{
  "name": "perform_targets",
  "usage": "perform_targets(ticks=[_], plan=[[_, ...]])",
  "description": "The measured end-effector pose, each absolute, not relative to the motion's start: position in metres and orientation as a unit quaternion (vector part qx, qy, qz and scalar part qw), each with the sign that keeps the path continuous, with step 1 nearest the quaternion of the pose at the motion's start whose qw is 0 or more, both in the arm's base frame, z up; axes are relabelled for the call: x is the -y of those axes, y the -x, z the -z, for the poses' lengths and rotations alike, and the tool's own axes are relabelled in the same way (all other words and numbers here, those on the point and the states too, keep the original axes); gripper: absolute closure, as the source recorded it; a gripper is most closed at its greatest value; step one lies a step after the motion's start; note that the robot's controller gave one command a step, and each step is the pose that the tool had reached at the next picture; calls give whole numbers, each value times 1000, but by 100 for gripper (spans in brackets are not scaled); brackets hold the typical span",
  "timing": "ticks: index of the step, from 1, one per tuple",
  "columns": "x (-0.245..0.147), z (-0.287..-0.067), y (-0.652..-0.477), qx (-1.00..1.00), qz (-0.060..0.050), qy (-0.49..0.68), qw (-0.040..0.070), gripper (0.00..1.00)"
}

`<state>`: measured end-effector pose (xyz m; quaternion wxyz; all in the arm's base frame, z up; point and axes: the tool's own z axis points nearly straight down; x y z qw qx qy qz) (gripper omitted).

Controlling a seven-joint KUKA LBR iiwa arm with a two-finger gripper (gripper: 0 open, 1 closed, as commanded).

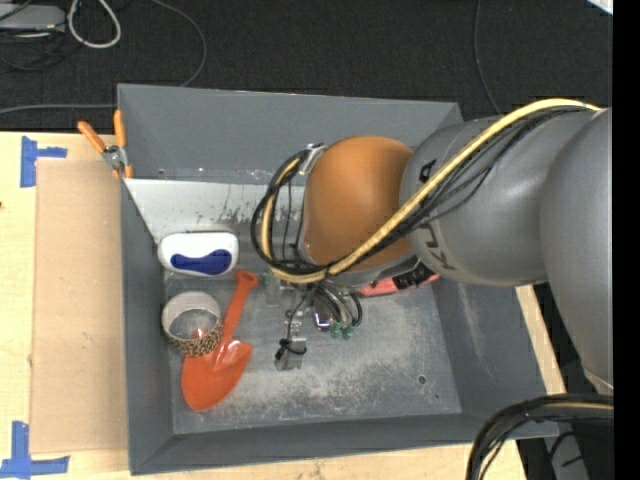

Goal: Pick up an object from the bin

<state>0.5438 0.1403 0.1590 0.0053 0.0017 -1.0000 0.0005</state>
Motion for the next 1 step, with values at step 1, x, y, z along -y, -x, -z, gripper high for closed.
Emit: perform_targets(ticks=[1], plan=[[-139, -164, -546, 1000, 0, 1, 2, 0]])
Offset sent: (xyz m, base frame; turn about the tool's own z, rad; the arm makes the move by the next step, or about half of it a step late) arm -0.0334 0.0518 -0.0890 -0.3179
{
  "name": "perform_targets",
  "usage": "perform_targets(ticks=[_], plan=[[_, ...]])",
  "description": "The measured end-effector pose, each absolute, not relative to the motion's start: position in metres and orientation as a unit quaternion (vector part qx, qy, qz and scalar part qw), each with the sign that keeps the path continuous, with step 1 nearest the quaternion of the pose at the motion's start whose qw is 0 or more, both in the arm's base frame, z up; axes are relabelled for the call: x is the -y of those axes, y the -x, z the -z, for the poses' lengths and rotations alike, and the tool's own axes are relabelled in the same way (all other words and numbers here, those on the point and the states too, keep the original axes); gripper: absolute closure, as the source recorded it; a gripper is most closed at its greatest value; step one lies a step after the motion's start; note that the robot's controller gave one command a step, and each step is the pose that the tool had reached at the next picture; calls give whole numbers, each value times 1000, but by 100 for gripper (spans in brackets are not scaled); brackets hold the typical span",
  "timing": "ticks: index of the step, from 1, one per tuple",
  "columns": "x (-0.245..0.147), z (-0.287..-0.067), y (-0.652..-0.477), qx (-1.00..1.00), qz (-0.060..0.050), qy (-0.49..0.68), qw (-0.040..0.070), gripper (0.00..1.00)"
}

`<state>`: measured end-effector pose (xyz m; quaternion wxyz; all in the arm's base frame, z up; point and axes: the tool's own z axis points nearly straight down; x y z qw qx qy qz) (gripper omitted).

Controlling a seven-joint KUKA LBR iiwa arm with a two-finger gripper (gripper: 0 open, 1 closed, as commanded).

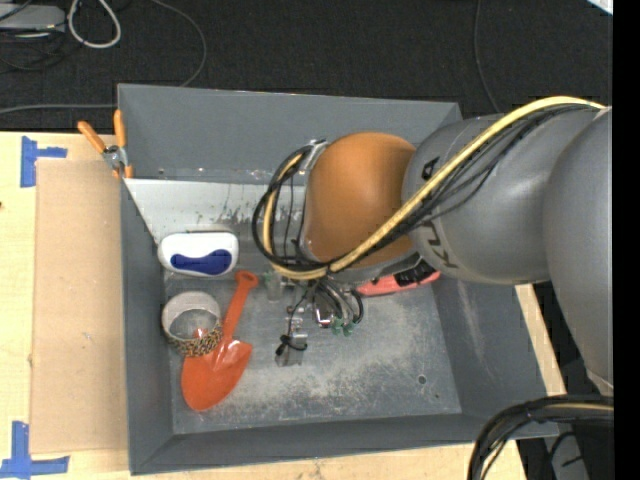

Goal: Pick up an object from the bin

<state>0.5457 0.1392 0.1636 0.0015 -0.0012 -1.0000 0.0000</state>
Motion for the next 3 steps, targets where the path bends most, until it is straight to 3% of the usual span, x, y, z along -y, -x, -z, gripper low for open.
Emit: perform_targets(ticks=[1, 2, 3], plan=[[-184, -69, -510, 988, -6, -153, 10, 0], [-194, -146, -511, 991, 0, -137, 2, 0], [-212, -98, -509, 972, -2, -234, 14, 0]])
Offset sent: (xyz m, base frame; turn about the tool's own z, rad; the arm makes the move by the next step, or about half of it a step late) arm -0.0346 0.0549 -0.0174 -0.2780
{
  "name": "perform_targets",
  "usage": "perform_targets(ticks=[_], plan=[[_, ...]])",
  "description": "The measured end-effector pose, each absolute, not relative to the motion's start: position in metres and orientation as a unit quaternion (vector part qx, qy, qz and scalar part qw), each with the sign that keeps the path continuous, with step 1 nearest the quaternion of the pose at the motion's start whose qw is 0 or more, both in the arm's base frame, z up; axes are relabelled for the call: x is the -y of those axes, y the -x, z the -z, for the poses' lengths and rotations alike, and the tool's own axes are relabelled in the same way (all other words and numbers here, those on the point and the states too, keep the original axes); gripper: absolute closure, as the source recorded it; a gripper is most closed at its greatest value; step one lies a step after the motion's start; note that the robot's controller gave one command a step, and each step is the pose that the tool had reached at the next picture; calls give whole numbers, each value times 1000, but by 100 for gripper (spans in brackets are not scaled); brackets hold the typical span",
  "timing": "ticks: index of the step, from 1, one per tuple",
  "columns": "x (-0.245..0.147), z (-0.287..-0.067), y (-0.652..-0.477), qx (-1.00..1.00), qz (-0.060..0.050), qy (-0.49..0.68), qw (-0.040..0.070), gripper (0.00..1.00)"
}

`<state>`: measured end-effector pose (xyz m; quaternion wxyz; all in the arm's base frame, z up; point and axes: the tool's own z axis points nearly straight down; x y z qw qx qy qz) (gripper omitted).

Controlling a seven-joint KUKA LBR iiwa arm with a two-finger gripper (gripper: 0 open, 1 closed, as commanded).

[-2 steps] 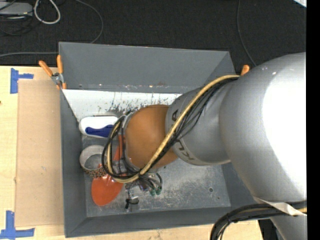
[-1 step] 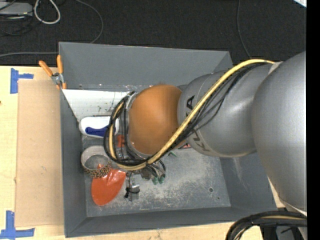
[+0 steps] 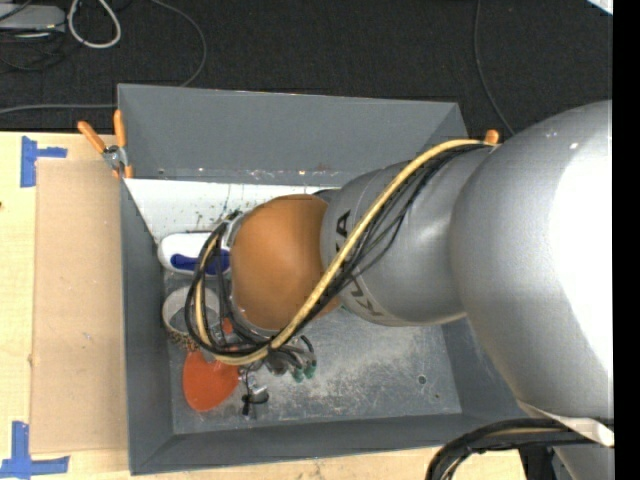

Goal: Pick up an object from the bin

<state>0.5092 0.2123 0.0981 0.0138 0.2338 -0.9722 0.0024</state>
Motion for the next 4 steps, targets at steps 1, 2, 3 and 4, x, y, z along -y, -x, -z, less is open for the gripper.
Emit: perform_targets(ticks=[1, 2, 3, 4], plan=[[-206, -69, -515, 952, 1, -308, 4, 0], [-224, -69, -513, 951, 0, -308, 14, 100], [-224, -69, -513, 952, 0, -307, 14, 100], [-224, -84, -512, 952, -1, -307, 16, 100]])
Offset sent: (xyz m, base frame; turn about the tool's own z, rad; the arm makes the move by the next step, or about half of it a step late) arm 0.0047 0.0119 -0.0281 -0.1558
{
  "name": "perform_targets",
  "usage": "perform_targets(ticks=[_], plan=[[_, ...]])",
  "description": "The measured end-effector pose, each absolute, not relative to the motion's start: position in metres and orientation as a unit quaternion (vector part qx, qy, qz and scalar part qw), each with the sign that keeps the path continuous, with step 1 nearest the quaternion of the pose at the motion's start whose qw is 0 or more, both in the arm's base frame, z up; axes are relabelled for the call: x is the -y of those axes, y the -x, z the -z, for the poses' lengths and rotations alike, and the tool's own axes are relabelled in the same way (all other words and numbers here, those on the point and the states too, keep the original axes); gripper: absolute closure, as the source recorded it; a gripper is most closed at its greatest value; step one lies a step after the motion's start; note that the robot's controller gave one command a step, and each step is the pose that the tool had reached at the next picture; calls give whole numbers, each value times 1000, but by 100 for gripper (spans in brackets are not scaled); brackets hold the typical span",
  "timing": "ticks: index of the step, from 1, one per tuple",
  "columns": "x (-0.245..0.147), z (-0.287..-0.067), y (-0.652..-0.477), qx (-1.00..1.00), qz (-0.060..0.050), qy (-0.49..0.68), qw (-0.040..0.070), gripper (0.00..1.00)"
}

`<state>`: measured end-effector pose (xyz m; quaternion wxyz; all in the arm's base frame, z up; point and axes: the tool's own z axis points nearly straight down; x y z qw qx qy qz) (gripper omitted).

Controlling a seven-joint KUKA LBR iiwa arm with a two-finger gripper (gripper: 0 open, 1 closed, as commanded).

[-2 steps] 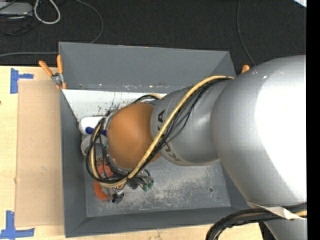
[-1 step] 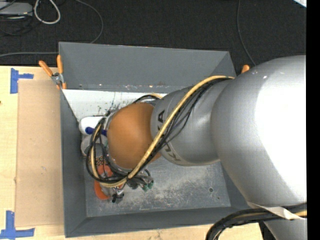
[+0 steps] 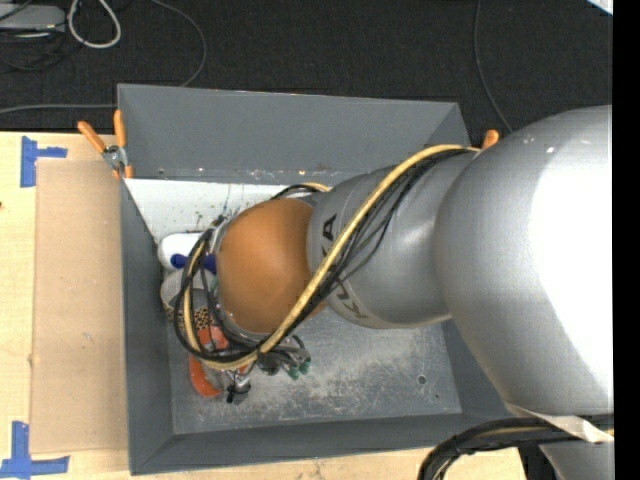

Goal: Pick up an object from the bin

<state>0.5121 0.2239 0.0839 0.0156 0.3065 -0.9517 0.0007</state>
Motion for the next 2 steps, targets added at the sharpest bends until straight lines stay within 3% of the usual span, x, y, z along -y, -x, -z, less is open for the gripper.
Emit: perform_targets(ticks=[1, 2], plan=[[-224, -102, -513, 952, -1, -306, 14, 100], [-224, -137, -511, 952, -1, -305, 19, 100]])
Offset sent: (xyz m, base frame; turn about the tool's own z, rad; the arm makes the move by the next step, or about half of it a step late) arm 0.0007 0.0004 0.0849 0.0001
